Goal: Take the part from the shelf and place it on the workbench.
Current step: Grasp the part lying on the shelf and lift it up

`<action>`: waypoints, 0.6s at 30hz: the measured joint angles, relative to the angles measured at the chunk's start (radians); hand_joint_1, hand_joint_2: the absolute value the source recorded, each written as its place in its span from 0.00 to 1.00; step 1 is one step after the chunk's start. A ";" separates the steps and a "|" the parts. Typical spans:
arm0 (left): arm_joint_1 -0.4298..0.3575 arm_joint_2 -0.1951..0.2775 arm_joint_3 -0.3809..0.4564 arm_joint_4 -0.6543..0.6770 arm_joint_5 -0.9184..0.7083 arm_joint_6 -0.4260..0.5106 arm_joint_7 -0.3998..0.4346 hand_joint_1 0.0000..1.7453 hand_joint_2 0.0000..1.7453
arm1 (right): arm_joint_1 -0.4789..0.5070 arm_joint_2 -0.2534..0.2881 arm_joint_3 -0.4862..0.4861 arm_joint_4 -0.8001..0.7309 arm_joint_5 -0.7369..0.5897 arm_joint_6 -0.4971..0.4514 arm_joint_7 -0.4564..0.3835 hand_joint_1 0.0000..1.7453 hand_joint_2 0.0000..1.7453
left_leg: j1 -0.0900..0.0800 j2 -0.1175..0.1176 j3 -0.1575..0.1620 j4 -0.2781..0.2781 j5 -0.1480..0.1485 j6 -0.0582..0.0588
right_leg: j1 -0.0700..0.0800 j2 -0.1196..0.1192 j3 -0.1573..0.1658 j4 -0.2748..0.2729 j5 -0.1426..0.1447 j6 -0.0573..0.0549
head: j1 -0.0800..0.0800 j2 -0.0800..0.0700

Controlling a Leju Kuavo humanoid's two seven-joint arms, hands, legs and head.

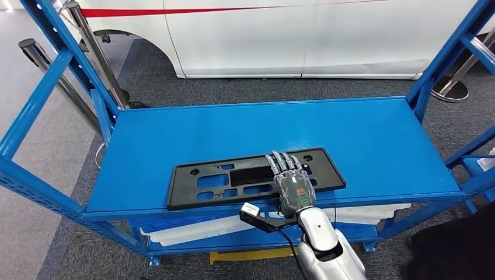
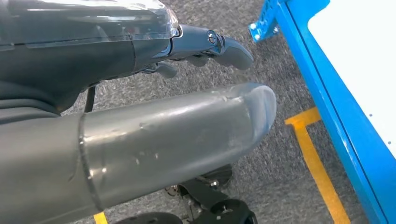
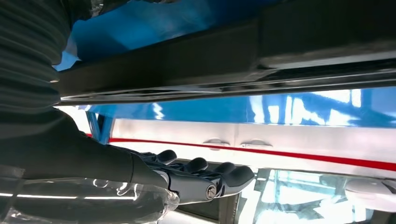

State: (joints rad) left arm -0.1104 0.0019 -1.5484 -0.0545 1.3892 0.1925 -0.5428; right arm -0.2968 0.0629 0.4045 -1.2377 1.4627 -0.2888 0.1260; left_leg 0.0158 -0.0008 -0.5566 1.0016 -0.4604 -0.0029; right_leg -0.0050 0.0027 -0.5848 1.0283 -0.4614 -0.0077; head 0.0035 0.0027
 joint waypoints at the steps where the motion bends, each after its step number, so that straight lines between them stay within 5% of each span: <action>1: -0.001 0.000 0.000 0.000 -0.005 0.000 0.000 0.00 0.00 | -0.005 0.006 0.003 0.008 0.003 -0.003 0.004 0.75 1.00 | 0.002 0.000 -0.001 0.000 -0.001 -0.007 | -0.001 0.000 0.001 -0.003 0.002 -0.007 | 0.000 0.000; 2: -0.001 0.000 0.000 0.000 -0.010 -0.001 0.001 0.00 0.00 | -0.010 0.012 0.005 0.017 0.007 -0.003 0.010 1.00 1.00 | 0.004 0.000 -0.004 0.009 -0.009 -0.012 | -0.003 -0.001 0.002 -0.007 0.005 -0.014 | 0.000 0.000; 4: -0.002 0.000 0.000 -0.001 -0.021 -0.002 0.003 0.00 0.00 | -0.025 0.022 0.010 0.043 0.021 0.005 0.027 1.00 1.00 | 0.006 0.000 -0.038 0.083 -0.057 -0.019 | -0.006 -0.003 0.003 -0.013 0.010 -0.026 | 0.000 0.000; 6: -0.004 0.000 0.000 -0.003 -0.031 -0.003 0.006 0.00 0.00 | -0.039 0.028 0.015 0.074 0.033 0.016 0.041 1.00 1.00 | 0.006 0.000 -0.101 0.219 -0.122 -0.024 | -0.003 -0.004 0.000 -0.013 0.011 -0.031 | 0.000 0.000; 8: -0.004 0.000 -0.001 -0.003 -0.037 -0.003 0.009 0.00 0.00 | -0.049 0.032 0.019 0.100 0.037 0.021 0.049 1.00 1.00 | 0.006 0.000 -0.133 0.286 -0.133 -0.024 | 0.001 -0.004 -0.001 -0.011 0.010 -0.033 | 0.000 0.000; 11: -0.006 0.001 -0.001 -0.004 -0.038 -0.003 0.010 0.00 0.00 | -0.061 0.037 0.020 0.121 0.038 0.021 0.051 1.00 1.00 | 0.004 0.000 -0.056 0.126 -0.042 -0.011 | 0.004 -0.001 0.000 -0.004 0.006 -0.031 | 0.000 0.000; 13: -0.009 0.002 -0.001 -0.004 -0.038 -0.003 0.011 0.00 0.00 | -0.072 0.039 0.020 0.131 0.040 0.020 0.053 1.00 1.00 | -0.001 0.000 -0.008 0.024 -0.008 -0.002 | 0.008 -0.001 -0.001 -0.001 0.004 -0.024 | 0.000 0.000; 18: -0.010 0.001 -0.001 -0.006 -0.038 -0.003 0.013 0.00 0.00 | -0.084 0.039 0.020 0.150 0.041 0.018 0.054 1.00 1.00 | 0.002 0.001 0.002 -0.005 0.005 0.018 | 0.008 -0.001 -0.013 0.024 -0.015 0.002 | 0.000 0.000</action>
State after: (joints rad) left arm -0.1209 0.0026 -1.5492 -0.0607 1.3509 0.1892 -0.5299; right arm -0.3813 0.1016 0.4246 -1.0874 1.5038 -0.2710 0.1798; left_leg 0.0180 0.0003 -0.5549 0.9968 -0.4557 0.0155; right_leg 0.0030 0.0018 -0.5974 1.0526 -0.4764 -0.0055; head 0.0037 0.0027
